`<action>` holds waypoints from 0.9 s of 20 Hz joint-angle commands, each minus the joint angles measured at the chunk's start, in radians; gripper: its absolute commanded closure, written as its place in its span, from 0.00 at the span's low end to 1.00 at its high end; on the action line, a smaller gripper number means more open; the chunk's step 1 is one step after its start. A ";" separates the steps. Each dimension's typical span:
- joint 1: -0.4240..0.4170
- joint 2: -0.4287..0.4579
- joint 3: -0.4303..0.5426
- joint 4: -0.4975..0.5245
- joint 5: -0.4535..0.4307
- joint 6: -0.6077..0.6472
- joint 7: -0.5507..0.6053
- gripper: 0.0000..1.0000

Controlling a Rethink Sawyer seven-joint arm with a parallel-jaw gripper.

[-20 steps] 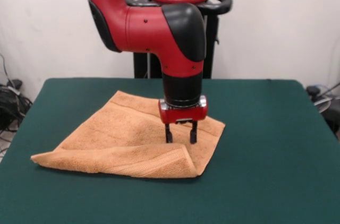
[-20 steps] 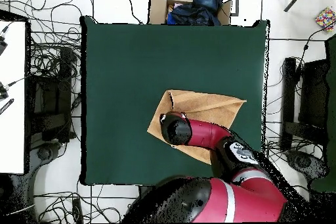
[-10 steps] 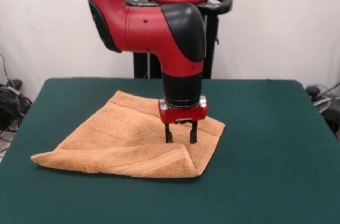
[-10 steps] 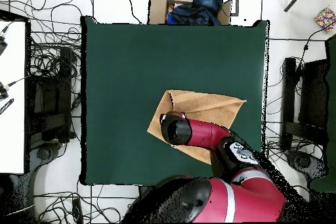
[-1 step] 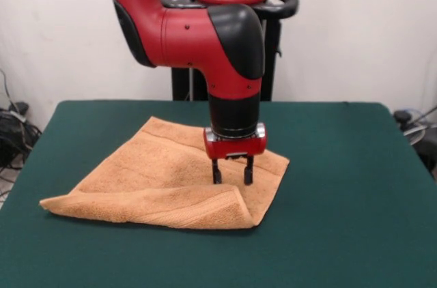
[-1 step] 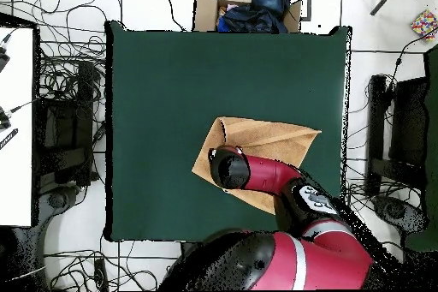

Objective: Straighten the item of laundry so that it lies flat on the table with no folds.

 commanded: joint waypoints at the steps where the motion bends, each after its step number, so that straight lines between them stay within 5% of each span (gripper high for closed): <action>1: 0.025 0.083 0.015 -0.126 0.040 0.009 0.160 0.00; 18: 0.059 0.098 0.021 -0.191 0.070 0.040 0.168 0.00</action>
